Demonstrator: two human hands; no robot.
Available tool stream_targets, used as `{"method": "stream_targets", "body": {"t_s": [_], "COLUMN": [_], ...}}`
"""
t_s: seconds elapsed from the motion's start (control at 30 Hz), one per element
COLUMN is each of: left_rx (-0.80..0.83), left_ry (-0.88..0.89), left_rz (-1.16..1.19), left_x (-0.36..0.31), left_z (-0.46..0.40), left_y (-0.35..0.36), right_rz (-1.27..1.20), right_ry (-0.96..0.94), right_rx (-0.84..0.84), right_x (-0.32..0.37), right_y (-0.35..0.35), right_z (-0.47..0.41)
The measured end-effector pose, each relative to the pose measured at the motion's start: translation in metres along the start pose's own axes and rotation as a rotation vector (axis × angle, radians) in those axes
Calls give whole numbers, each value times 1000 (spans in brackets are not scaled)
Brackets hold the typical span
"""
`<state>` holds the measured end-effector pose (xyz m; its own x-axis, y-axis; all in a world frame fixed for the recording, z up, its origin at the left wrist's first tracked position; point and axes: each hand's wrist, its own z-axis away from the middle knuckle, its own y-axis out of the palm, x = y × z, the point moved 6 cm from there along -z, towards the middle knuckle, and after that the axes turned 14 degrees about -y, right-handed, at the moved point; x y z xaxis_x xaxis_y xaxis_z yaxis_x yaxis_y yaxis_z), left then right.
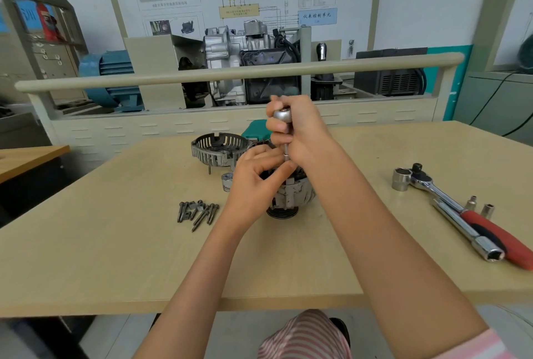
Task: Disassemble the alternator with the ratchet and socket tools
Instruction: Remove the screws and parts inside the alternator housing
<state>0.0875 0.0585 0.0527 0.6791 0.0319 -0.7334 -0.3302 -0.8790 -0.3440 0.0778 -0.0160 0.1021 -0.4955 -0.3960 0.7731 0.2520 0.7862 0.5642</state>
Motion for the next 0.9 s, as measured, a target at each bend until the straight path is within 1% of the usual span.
{"method": "stream_targets", "body": {"t_s": [0.07, 0.1, 0.13, 0.17, 0.27, 0.3, 0.33, 0.4, 0.43, 0.47, 0.57, 0.6, 0.63, 0.67, 0.77, 0.83, 0.9], "left_rx": [-7, -11, -16, -22, -26, -19, -10, 4, 8, 8, -7, -9, -8, -8, -13, -8, -4], "left_ry": [-10, -21, -31, -40, -55, -58, -55, -40, -27, -15, -21, -35, -41, -44, -46, -56, -42], "left_rz": [17, 25, 31, 33, 12, -2, -13, -8, -8, -17, -7, -2, 5, 12, -3, -3, -6], "left_x": [-1, -1, 0, 1, 2, 3, 3, 5, 4, 3, 3, 3, 2, 3, 4, 5, 4], "left_z": [0, 0, 0, 0, 0, -1, -1, -1, 0, 0, 0, 0, -1, -1, -1, -1, -1], "left_y": [0, 0, 0, 0, 0, 0, 0, 1, 0, 0, 1, 1, 1, 2, 0, -1, -1], "right_rz": [-51, -70, -72, -46, 13, -6, -29, -48, -41, -28, 45, 62, 69, 86, 93, 3, -48], "right_ry": [-213, -272, -267, -209, 55, 108, 138, 148, 129, 79, -244, -304, -292, -226, 18, 99, 118], "right_rx": [-267, -331, -332, -266, 89, 168, 208, 219, 188, 113, -264, -331, -340, -293, -33, 96, 158], "right_x": [6, 8, 8, 8, 2, 1, 0, 0, 0, 0, 6, 8, 7, 6, 3, 2, 0], "right_y": [-12, -16, -17, -15, -1, 2, 3, 3, 3, 2, -11, -13, -13, -11, -3, -1, 0], "right_z": [2, 3, 2, 1, -1, -2, -2, -2, -1, -1, 2, 4, 3, 0, -4, -5, -3]}}
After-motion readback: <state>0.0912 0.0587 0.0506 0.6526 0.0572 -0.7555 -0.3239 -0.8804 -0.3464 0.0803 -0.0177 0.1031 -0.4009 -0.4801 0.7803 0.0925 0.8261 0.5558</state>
